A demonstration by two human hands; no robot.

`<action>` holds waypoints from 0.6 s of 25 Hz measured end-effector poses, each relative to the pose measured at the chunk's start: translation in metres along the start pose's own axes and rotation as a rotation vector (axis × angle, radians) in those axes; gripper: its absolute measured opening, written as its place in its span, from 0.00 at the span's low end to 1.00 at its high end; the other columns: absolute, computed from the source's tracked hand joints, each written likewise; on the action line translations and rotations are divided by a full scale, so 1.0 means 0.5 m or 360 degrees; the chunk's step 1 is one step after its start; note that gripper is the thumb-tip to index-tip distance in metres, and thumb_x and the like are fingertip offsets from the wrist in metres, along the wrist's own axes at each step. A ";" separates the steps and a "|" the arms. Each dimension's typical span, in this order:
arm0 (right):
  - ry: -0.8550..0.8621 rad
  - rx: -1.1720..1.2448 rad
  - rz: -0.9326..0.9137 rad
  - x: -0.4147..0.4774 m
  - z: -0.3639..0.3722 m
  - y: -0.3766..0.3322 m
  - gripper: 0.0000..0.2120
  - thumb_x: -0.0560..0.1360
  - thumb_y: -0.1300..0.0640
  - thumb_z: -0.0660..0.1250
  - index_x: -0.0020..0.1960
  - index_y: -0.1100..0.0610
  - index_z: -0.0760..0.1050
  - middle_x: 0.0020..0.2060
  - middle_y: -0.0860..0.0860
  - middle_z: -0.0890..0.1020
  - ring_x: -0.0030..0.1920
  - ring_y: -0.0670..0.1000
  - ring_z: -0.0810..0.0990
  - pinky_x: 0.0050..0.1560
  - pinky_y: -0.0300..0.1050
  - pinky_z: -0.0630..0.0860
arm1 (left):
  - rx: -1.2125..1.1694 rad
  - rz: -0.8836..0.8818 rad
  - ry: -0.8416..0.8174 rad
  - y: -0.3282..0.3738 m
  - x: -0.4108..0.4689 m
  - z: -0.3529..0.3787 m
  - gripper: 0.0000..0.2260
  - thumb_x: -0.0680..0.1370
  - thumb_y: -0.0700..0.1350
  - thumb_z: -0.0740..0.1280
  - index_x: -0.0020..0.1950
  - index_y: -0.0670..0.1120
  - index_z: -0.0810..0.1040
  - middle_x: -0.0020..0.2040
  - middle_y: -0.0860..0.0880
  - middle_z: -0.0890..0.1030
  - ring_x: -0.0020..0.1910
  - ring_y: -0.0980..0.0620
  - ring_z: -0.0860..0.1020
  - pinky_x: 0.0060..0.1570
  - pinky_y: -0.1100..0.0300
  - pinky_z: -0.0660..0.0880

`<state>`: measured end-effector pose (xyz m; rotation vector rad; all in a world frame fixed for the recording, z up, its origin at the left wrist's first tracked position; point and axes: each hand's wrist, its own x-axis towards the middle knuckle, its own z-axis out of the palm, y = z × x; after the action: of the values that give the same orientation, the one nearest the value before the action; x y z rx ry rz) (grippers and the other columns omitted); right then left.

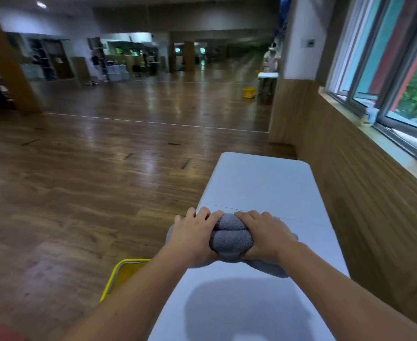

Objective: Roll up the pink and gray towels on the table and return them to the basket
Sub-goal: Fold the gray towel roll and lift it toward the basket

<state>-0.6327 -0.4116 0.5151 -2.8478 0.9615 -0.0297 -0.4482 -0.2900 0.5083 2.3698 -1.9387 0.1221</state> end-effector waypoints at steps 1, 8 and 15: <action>0.0023 -0.0014 -0.0058 0.023 -0.013 -0.055 0.46 0.59 0.32 0.70 0.72 0.38 0.55 0.62 0.42 0.73 0.55 0.52 0.72 0.50 0.57 0.77 | 0.0017 -0.0043 0.0028 -0.052 -0.026 -0.023 0.42 0.63 0.67 0.66 0.74 0.62 0.53 0.65 0.54 0.66 0.58 0.45 0.67 0.53 0.43 0.69; 0.0100 -0.0043 -0.0282 0.198 0.004 -0.457 0.49 0.56 0.32 0.72 0.73 0.37 0.56 0.63 0.43 0.73 0.56 0.55 0.74 0.51 0.55 0.76 | 0.0060 -0.0236 0.0071 -0.449 -0.201 -0.086 0.46 0.58 0.66 0.69 0.74 0.64 0.54 0.65 0.55 0.67 0.60 0.45 0.67 0.53 0.44 0.69; -0.0008 -0.0014 -0.0320 0.371 0.128 -0.686 0.50 0.57 0.33 0.72 0.75 0.40 0.55 0.66 0.46 0.72 0.57 0.57 0.73 0.51 0.55 0.77 | 0.0051 -0.0254 -0.0029 -0.746 -0.249 -0.004 0.47 0.58 0.67 0.69 0.74 0.64 0.54 0.65 0.54 0.68 0.60 0.44 0.68 0.52 0.44 0.70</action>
<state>-0.2744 -0.2460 0.4934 -2.9391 0.6721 -0.0384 -0.1074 -0.0947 0.4928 2.5429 -1.7585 0.1229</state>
